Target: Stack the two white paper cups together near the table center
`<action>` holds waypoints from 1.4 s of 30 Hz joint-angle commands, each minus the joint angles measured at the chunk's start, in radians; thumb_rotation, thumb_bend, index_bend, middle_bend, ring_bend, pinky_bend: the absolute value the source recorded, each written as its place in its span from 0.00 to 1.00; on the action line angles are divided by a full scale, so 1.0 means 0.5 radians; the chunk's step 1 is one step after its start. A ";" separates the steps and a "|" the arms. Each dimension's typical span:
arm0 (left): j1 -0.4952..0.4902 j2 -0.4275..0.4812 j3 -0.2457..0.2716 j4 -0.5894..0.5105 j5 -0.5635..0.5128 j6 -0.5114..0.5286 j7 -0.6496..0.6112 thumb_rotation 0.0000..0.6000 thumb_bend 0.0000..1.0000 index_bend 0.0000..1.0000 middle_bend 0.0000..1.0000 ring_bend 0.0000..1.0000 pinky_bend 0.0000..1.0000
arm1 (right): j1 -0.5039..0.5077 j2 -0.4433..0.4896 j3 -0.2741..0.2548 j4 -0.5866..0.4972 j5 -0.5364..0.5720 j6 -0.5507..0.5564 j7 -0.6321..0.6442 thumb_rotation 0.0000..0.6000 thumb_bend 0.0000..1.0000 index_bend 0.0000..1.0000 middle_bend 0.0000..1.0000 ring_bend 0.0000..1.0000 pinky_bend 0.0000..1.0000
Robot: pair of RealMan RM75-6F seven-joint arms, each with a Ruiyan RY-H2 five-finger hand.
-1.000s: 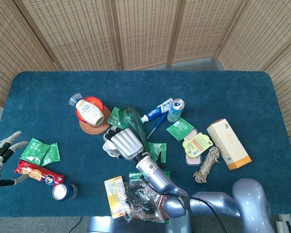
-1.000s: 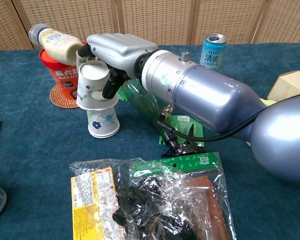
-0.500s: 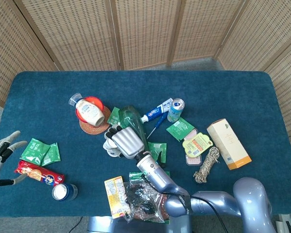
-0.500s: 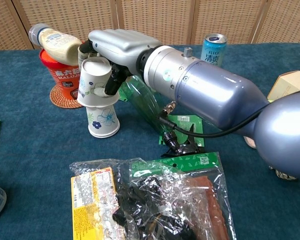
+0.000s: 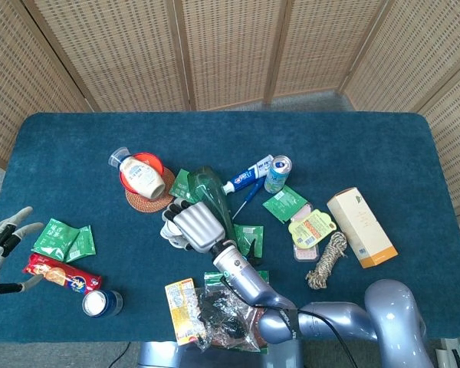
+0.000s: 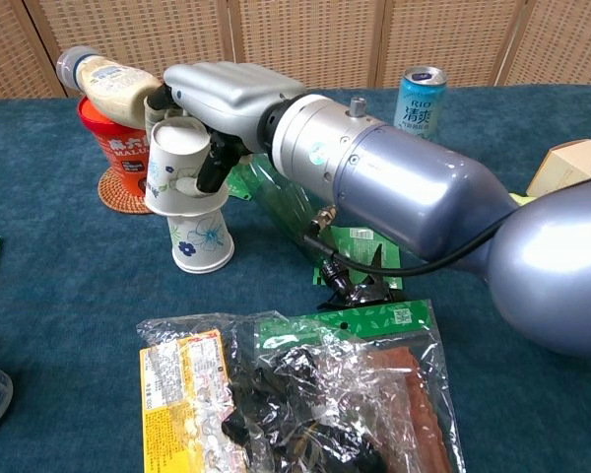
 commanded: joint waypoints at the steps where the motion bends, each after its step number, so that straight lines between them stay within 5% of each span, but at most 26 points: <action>1: 0.000 0.001 0.001 0.001 0.002 0.001 -0.006 1.00 0.23 0.17 0.00 0.00 0.09 | 0.005 -0.005 -0.001 0.001 0.008 0.001 -0.010 1.00 0.38 0.31 0.33 0.24 0.65; 9: 0.003 0.006 -0.001 0.006 0.005 0.010 -0.017 1.00 0.23 0.17 0.00 0.00 0.09 | 0.009 -0.003 -0.006 -0.015 0.029 0.009 -0.025 1.00 0.34 0.19 0.30 0.23 0.65; 29: 0.006 0.003 0.005 0.003 0.014 0.009 -0.003 1.00 0.23 0.17 0.00 0.00 0.09 | -0.175 0.266 -0.131 -0.306 -0.109 0.182 0.002 1.00 0.34 0.18 0.28 0.21 0.65; 36: 0.004 -0.011 0.005 -0.016 0.009 -0.001 0.034 1.00 0.23 0.17 0.00 0.00 0.09 | -0.232 0.355 -0.168 -0.370 -0.130 0.168 0.067 1.00 0.32 0.30 0.26 0.19 0.65; 42: 0.002 -0.017 0.007 -0.020 0.004 -0.014 0.052 1.00 0.23 0.17 0.00 0.00 0.09 | -0.240 0.368 -0.203 -0.400 -0.083 0.117 0.039 1.00 0.27 0.33 0.12 0.08 0.58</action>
